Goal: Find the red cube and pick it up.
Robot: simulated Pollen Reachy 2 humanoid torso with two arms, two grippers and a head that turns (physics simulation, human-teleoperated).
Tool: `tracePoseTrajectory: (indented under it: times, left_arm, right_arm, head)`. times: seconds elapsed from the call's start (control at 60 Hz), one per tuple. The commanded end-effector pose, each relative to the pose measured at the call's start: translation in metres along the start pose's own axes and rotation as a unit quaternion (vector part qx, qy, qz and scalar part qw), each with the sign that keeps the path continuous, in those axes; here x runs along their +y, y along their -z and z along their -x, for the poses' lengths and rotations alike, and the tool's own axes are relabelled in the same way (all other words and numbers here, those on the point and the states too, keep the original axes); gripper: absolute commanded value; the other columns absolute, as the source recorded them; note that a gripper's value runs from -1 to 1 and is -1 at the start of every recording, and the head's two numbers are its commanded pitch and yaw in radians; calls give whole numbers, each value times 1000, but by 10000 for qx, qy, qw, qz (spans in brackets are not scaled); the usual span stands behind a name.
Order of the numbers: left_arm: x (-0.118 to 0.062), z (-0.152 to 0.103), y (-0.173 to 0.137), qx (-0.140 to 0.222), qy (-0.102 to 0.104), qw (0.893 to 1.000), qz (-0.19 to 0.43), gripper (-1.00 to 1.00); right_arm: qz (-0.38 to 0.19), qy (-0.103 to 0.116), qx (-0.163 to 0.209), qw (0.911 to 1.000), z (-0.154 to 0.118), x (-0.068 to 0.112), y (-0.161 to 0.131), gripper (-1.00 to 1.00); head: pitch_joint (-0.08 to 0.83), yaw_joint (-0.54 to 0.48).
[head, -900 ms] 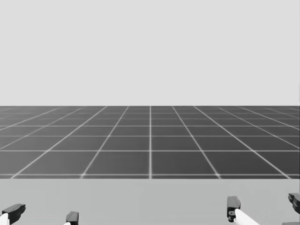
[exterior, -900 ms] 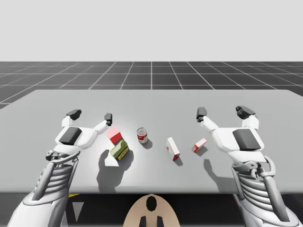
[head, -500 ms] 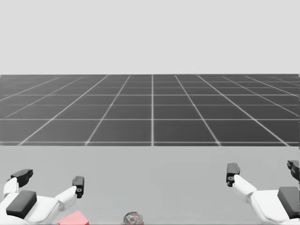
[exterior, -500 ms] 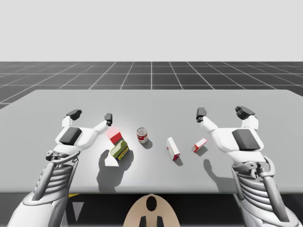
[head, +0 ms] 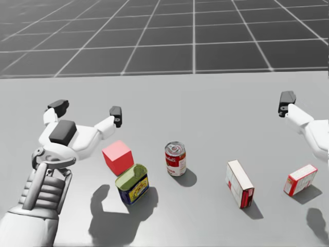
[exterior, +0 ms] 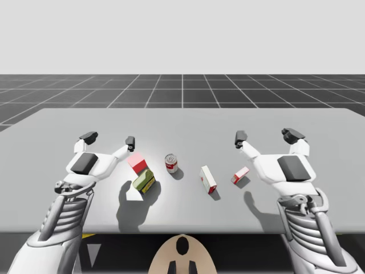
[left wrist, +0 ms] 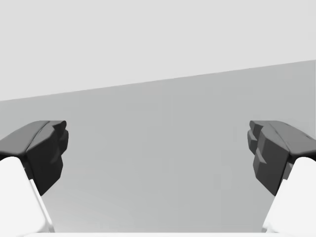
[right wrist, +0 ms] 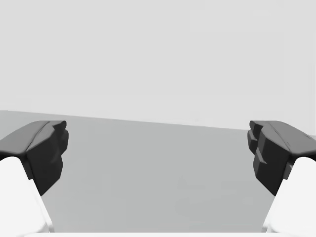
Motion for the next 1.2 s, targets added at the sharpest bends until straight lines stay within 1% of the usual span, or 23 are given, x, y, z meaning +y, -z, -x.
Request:
tracePoseTrajectory:
  times: [0.017, 0.167, 0.317, 0.4, 0.483, 0.55, 0.617, 0.65, 0.667, 0.717, 0.733, 0.783, 0.8, 0.817, 0.867, 0.883, 0.917, 0.95, 0.967, 0.983, 1.083, 1.1, 1.2]
  left_arm:
    - [0, 0, 0, 7, 7, 10000, 4, -1000]
    - [0, 0, 0, 11, 10, 10000, 18, -1000]
    - [-1, 0, 0, 21, -3, 10000, 30, -1000]
    - [-1, 0, 0, 27, -20, 10000, 41, -1000]
    - [1, -1, 0, 63, -140, 9998, 142, -1000]
    - [4, -3, -1, 207, -246, 9986, 424, -1000]
    - [9, -6, -5, 355, -248, 9968, 668, -1000]
    - [11, -7, -6, 349, -254, 9964, 727, -1000]
    - [13, -9, -8, 440, -230, 9946, 914, -1000]
    - [17, -10, -11, 515, -103, 9925, 1108, -1000]
    - [21, -11, -12, 585, -64, 9902, 1263, -1000]
    - [26, -11, -13, 689, -36, 9872, 1438, -1000]
    - [32, -10, -14, 785, -6, 9835, 1629, -1000]
    - [34, -10, -15, 820, -3, 9821, 1693, -1000]
    - [40, -8, -16, 938, -32, 9777, 1877, -1000]
    - [45, -5, -17, 1041, -42, 9730, 2059, -1000]
    - [48, -2, -17, 1113, -37, 9702, 2154, -1000]
    - [54, 3, -18, 1233, -49, 9650, 2314, -1000]
    - [56, 4, -18, 1267, -65, 9633, 2364, -1000]
    - [58, 7, -18, 1342, -110, 9595, 2474, -1000]
    - [65, 19, -14, 1547, -184, 9488, 2749, -1000]
    - [67, 23, -12, 1606, -213, 9455, 2824, -1000]
    - [68, 33, -5, 1753, -219, 9395, 2934, -1000]
  right_arm:
    - [-63, -27, 17, 10000, 1, 2, -1, -1000]
    - [-129, -74, 36, 9999, 2, 5, -2, -1000]
    - [-181, -69, 63, 9998, 3, 7, -2, -1000]
    - [-191, -76, 71, 9998, 3, 7, -2, -1000]
    - [-199, -80, 81, 9997, 4, 8, -2, -1000]
    - [-209, -84, 89, 9997, 4, 8, -3, -1000]
    - [-212, -84, 102, 9997, 4, 9, -2, -1000]
    - [-216, -82, 107, 9997, 5, 9, -2, -1000]
    - [-216, -82, 113, 9997, 5, 9, -2, -1000]
    - [-216, -78, 120, 9997, 5, 9, -3, -1000]
    - [-219, -81, 118, 9997, 5, 9, -3, -1000]
    - [-220, -75, 118, 9997, 4, 9, -3, -1000]
    - [-216, -77, 119, 9997, 4, 9, -3, -1000]
    - [-216, -76, 121, 9997, 4, 9, -3, -1000]
    - [-217, -78, 127, 9997, 5, 9, -3, -1000]
    - [-219, -80, 128, 9996, 5, 9, -3, -1000]
    - [-222, -79, 131, 9996, 5, 9, -3, -1000]
    - [-226, -80, 136, 9996, 5, 10, -3, -1000]
    - [-227, -81, 138, 9996, 5, 10, -2, -1000]
    - [-231, -81, 140, 9996, 5, 10, -3, -1000]
    - [-241, -89, 145, 9996, 6, 10, -2, -1000]
    - [-245, -92, 148, 9995, 6, 11, -2, -1000]
    - [-250, -101, 152, 9995, 6, 11, -2, -1000]
  head:
    - [560, 194]
    - [601, 271]
    - [625, 340]
    - [626, 351]
    - [626, 350]
    - [627, 346]
    - [623, 344]
    - [622, 344]
    - [622, 345]
    - [622, 348]
    - [623, 351]
    - [624, 353]
    - [623, 354]
    - [623, 354]
    - [622, 354]
    - [621, 353]
    - [620, 353]
    - [619, 353]
    - [619, 353]
    - [618, 354]
    - [617, 357]
    - [616, 359]
    - [617, 363]
